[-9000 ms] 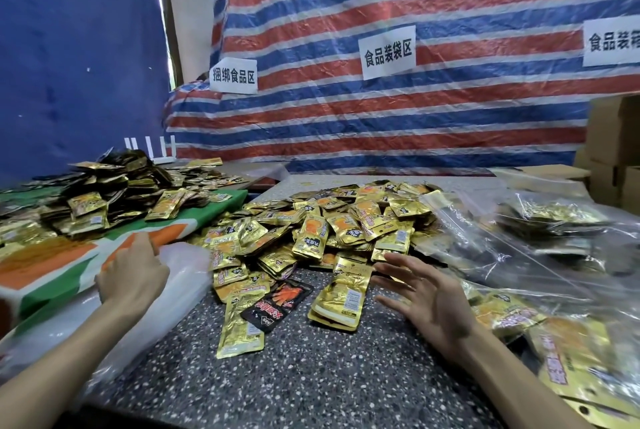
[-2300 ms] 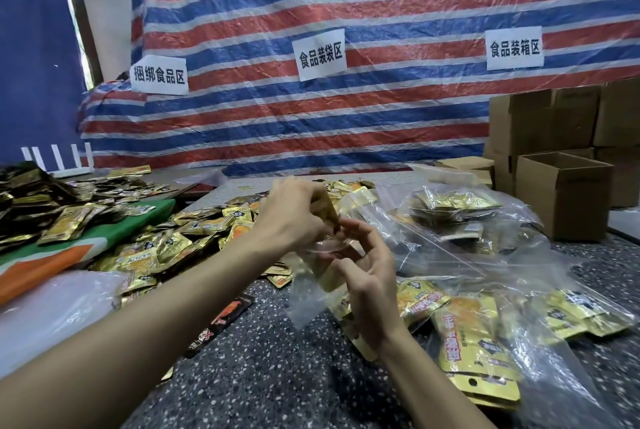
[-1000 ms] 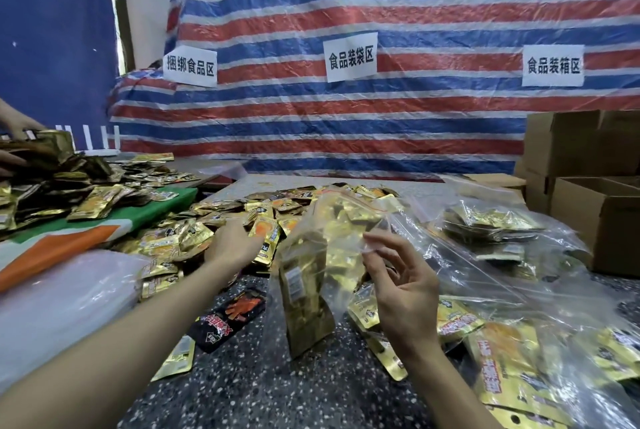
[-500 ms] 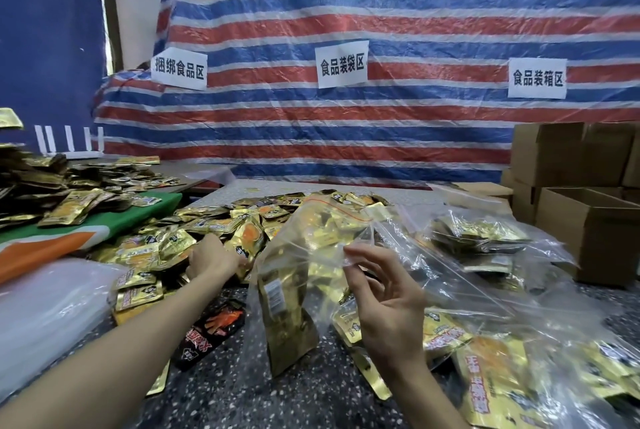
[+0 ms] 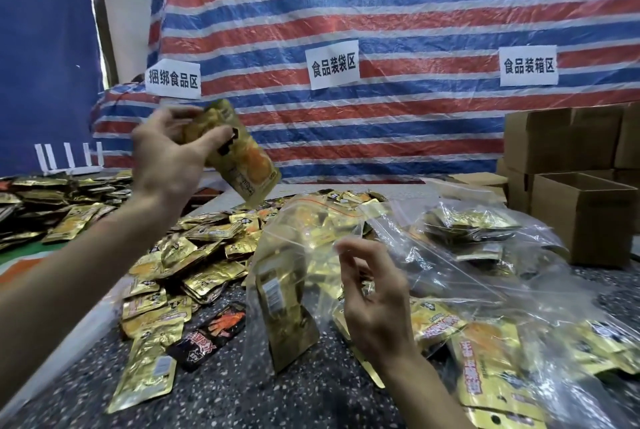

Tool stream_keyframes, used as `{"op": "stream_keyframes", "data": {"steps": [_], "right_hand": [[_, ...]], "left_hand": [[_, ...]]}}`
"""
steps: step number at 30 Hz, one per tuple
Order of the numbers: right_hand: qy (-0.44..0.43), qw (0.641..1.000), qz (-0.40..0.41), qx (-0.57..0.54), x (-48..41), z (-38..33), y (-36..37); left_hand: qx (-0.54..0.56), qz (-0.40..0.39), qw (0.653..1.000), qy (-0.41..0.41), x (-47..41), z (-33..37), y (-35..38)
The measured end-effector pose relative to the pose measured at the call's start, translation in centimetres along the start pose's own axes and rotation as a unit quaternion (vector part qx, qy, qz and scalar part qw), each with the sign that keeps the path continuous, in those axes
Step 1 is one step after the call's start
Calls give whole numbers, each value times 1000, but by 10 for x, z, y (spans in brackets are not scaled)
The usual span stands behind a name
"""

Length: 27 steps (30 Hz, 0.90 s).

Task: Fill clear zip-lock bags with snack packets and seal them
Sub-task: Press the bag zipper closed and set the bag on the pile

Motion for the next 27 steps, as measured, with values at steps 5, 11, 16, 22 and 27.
{"op": "stream_keyframes", "data": {"steps": [5,11,16,22,27], "right_hand": [[-28,1000,1,13,0,-5,1],[-35,999,13,-1,1,-4,-1],[-24,999,29,3,0,-6,-5],[-38,998,52,26,-2,-14,-11],[-30,994,98,50,-5,-17,-18]], "left_hand": [[-9,-65,991,120,23,83,15],[-97,-190,963,168,59,99,57],[-212,-272,924,163,75,73,78],[-366,-386,828,177,95,47,90],[-317,-514,776,181,100,46,74]]}}
Point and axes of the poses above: each hand's wrist, its own x-axis away from the middle knuckle, its own y-axis out of the palm, z = x × y, the point moved 6 cm from there along -x, towards the middle knuckle, and after that the axes turned 7 degrees about -x, right-handed, at the moved point
